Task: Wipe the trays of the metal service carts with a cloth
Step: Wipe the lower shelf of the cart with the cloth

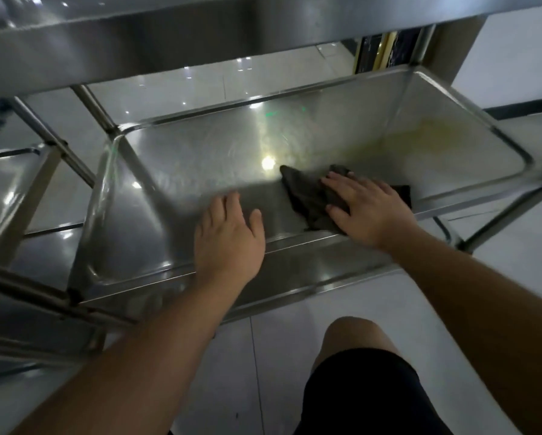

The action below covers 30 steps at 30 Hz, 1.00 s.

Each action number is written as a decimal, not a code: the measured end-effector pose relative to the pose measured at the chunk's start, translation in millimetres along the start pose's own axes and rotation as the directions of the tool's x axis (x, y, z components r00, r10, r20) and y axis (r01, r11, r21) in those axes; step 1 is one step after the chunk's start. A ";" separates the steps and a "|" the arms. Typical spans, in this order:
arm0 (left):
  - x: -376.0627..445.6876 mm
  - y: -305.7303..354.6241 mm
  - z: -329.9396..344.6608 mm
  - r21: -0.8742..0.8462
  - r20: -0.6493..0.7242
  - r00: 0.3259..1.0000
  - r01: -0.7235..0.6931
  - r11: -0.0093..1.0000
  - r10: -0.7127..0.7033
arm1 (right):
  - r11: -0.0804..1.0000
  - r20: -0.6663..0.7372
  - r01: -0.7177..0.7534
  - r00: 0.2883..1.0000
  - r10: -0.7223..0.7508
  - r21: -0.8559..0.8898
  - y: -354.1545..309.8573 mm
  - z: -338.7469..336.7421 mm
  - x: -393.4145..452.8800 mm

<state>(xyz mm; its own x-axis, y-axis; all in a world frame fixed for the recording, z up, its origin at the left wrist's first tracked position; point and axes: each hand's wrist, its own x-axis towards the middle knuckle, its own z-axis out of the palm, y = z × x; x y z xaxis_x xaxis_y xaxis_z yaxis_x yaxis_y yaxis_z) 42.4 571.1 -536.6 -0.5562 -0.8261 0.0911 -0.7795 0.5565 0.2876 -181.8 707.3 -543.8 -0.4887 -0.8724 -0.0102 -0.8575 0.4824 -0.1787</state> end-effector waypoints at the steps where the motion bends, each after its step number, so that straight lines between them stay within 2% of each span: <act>1: -3.4 1.3 4.5 0.028 0.009 1.000 -0.005 1.000 0.005 | 0.998 -0.005 -0.064 0.998 0.064 0.001 23.7 -4.8 -0.5; 4: -6.8 3.5 12.3 0.082 0.002 1.000 -0.016 0.997 0.016 | 0.972 0.001 -0.234 0.972 0.234 0.015 69.3 -17.0 0.2; 8: -3.1 1.7 13.4 0.114 0.047 0.999 -0.019 0.993 0.014 | 0.956 0.007 -0.291 0.957 0.291 0.040 44.3 -13.8 1.5; 15: -0.9 -13.2 9.2 0.116 0.101 0.993 -0.069 0.991 0.057 | 0.989 0.018 -0.142 0.990 0.142 0.046 -38.5 8.0 -15.6; 18: -3.5 -22.2 5.3 0.131 0.111 0.991 -0.083 0.988 0.069 | 0.998 0.034 -0.032 0.999 0.031 0.044 -67.7 13.6 -20.1; 23: -6.3 -28.6 -3.5 0.129 0.142 0.985 -0.115 0.985 0.096 | 0.992 0.049 0.121 0.991 -0.122 0.034 -61.8 8.1 -24.1; 26: -6.6 -27.3 -6.2 0.147 0.147 0.985 -0.115 0.982 0.093 | 0.999 0.028 0.029 0.999 -0.029 0.014 -8.8 -2.3 -25.2; 30: -4.6 -24.3 -6.9 0.147 0.190 0.978 -0.109 0.983 0.080 | 0.966 -0.011 -0.256 0.967 0.256 0.026 78.0 -24.6 -27.3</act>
<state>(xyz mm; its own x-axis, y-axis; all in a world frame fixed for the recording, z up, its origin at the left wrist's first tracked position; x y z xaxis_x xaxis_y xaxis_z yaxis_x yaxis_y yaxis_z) 65.8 560.8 -537.4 -0.6616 -0.7467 -0.0689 -0.7479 0.6505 0.1322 -239.3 770.8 -533.2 -0.6939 -0.7187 -0.0452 -0.6994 0.6875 -0.1956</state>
